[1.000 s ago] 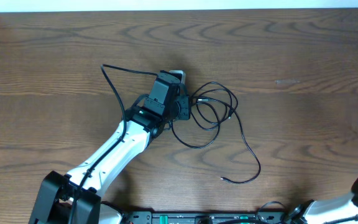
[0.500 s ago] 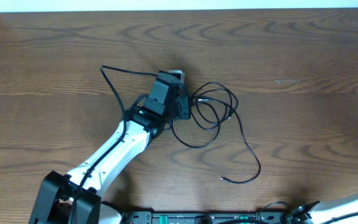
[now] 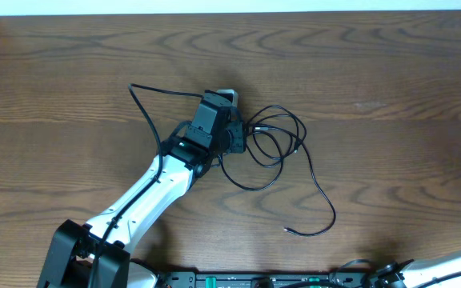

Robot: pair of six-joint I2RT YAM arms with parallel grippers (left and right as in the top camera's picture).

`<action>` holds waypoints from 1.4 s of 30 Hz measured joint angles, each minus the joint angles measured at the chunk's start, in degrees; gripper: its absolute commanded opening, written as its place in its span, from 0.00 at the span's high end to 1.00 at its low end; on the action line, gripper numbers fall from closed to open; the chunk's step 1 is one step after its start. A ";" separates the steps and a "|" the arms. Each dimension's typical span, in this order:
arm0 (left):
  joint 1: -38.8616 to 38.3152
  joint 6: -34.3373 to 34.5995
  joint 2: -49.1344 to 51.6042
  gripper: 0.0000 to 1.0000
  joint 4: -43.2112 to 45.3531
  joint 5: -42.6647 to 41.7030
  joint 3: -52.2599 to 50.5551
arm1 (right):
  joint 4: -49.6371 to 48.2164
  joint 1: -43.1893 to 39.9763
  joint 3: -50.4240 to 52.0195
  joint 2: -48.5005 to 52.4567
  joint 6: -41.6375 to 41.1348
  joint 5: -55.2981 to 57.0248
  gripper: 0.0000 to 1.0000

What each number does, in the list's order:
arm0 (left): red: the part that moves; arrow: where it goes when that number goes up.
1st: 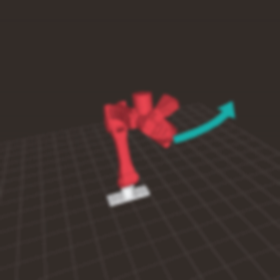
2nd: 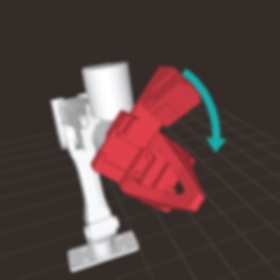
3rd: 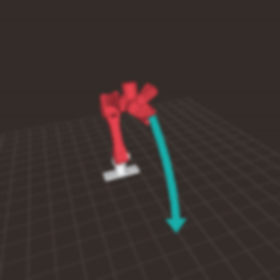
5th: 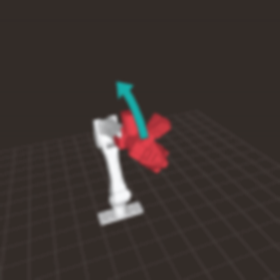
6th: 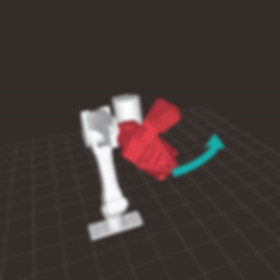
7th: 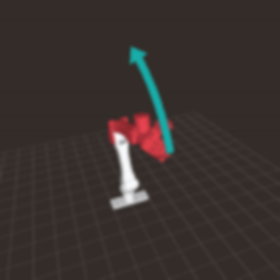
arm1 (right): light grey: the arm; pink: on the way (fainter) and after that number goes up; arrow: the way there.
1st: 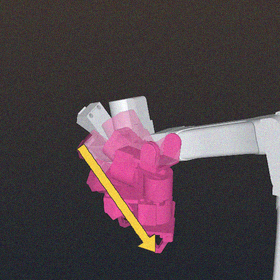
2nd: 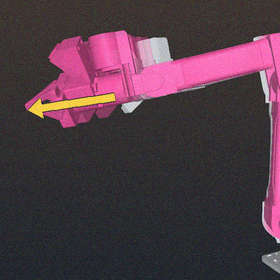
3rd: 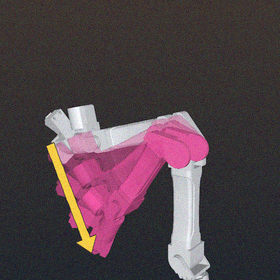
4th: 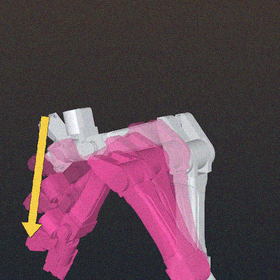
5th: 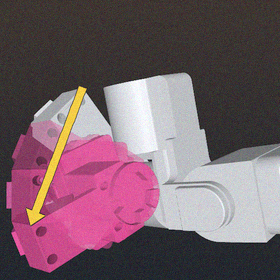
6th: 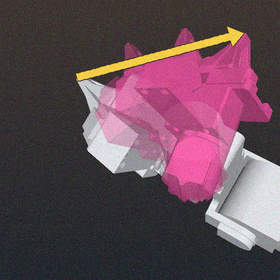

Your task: Untangle cables

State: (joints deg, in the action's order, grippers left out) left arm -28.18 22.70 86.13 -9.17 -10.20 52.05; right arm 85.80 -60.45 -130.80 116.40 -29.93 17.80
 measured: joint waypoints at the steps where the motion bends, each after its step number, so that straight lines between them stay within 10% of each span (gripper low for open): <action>1: 0.00 0.00 0.00 0.60 0.00 0.00 0.00 | -0.98 -0.28 1.46 0.13 0.00 0.02 0.99; 28: 0.00 0.00 0.00 0.60 0.52 0.00 0.00 | -37.11 -8.90 46.21 0.44 2.36 -3.39 0.96; 42: 0.00 -0.02 0.00 0.60 0.52 0.02 0.00 | -37.92 -10.84 46.21 0.44 3.45 -8.94 0.63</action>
State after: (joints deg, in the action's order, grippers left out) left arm -28.18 22.68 86.13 -8.64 -10.17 52.05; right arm 47.88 -71.29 -84.60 116.84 -26.48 8.86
